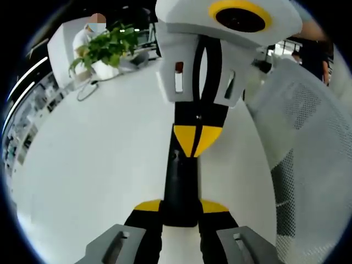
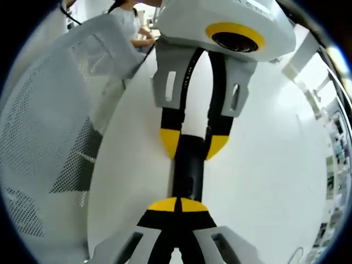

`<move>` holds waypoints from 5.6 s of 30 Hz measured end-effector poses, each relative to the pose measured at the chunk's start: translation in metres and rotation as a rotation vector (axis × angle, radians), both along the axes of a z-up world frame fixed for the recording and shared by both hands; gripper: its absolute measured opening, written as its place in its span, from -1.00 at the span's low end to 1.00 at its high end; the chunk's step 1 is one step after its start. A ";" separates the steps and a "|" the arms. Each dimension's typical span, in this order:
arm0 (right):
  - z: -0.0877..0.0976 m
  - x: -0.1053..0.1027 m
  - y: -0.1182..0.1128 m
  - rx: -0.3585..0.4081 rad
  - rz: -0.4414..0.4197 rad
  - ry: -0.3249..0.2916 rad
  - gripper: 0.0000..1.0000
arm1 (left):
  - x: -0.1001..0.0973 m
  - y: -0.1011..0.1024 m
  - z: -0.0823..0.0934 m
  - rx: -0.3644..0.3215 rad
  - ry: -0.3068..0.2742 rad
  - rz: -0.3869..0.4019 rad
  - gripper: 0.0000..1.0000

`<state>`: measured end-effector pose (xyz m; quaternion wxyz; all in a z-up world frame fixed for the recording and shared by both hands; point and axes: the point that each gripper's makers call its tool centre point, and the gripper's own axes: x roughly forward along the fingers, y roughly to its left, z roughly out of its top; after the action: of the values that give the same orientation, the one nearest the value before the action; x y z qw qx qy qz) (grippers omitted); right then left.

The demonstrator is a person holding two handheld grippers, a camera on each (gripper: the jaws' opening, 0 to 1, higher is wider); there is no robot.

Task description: Press the specified remote control buttons in sequence, fully releasing each button before pressing the next.

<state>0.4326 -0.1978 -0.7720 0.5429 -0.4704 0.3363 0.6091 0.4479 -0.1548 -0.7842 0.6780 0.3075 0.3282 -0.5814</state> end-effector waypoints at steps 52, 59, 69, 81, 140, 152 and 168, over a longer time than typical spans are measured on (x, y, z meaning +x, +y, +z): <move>-0.001 0.012 0.013 -0.036 0.029 0.046 -1.00 | -0.001 0.000 0.002 -0.022 0.006 -0.004 -0.53; -0.002 0.011 0.013 -0.059 0.054 0.035 -1.00 | 0.001 0.000 0.001 -0.024 0.006 -0.005 -0.53; -0.002 0.010 0.014 -0.100 0.063 0.034 -1.00 | 0.001 0.001 0.001 -0.022 0.005 -0.005 -0.53; -0.003 0.011 0.013 -0.107 0.070 0.022 -1.00 | -0.001 0.000 0.003 -0.022 0.006 -0.005 -0.53; 0.001 0.011 0.026 -0.059 0.076 0.024 -1.00 | 0.001 0.001 0.000 -0.027 0.001 0.010 -0.53; -0.001 0.008 0.027 -0.071 0.091 0.027 -1.00 | -0.002 0.000 0.002 -0.028 0.006 0.006 -0.53; -0.001 0.007 0.027 -0.078 0.063 0.028 -1.00 | -0.003 -0.001 0.002 -0.028 0.012 0.004 -0.53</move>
<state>0.4395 -0.1707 -0.7735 0.4998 -0.4932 0.3522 0.6188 0.4454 -0.1554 -0.7817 0.6814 0.2939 0.3244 -0.5866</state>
